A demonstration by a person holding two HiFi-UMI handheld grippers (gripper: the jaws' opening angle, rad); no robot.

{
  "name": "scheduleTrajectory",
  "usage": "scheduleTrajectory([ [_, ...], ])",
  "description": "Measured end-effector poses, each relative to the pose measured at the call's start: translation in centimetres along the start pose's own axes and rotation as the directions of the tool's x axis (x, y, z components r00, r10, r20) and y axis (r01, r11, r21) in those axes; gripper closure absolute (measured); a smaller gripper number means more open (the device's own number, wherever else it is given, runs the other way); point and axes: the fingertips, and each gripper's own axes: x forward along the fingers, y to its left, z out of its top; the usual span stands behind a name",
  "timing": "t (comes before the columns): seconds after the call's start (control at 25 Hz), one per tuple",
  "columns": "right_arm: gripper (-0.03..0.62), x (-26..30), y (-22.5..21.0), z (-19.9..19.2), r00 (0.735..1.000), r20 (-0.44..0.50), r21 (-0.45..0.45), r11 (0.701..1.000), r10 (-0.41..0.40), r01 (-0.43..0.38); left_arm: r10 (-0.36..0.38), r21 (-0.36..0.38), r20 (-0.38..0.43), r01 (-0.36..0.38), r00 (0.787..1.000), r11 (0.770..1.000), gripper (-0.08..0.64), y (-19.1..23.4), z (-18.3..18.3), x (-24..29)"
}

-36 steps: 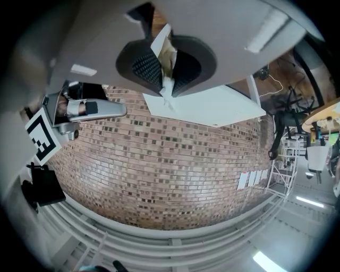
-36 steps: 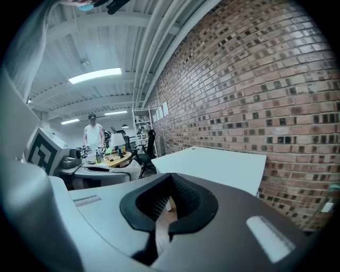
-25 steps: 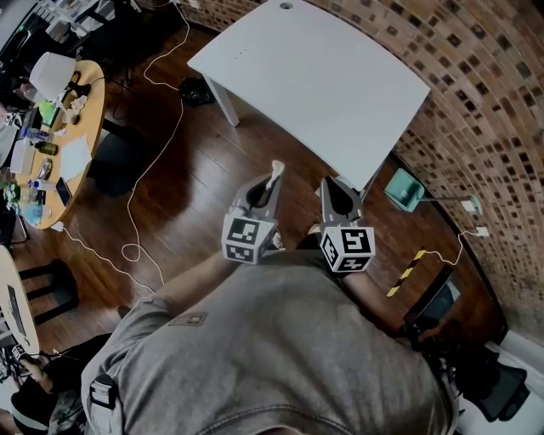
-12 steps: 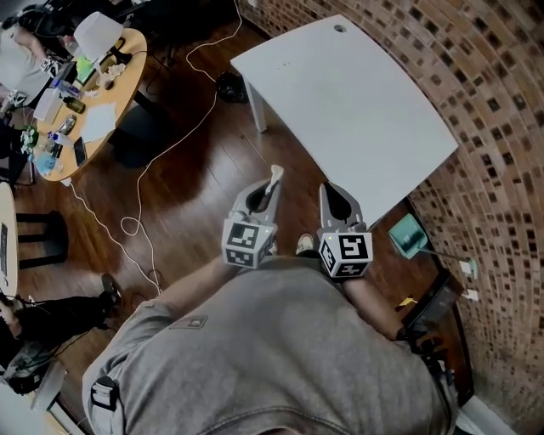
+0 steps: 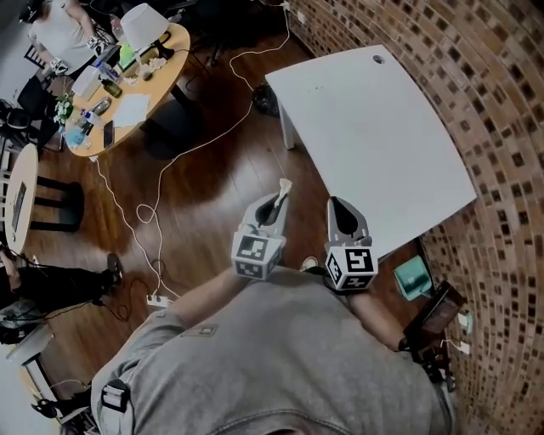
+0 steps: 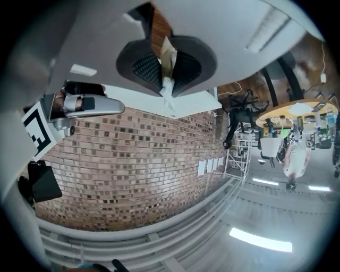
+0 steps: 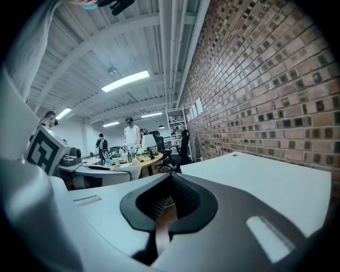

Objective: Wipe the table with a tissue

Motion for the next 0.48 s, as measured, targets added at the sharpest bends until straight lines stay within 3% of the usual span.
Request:
scheduleTrajectory([
  [0.24,0.578,1.3,-0.2,0.5,1.0,0.002,0.007,1.0,0.022,-0.022,0.019,-0.01,-0.012,-0.02,1.0,1.0,0.535,0.6,0.1,0.9],
  [0.48,0.578,4.4,-0.5,0.6,0.999,-0.01,0.011,0.999,-0.034,0.035,-0.027,-0.01,-0.011,0.027,1.0,1.0,0.535,3.5,0.5,3.9],
])
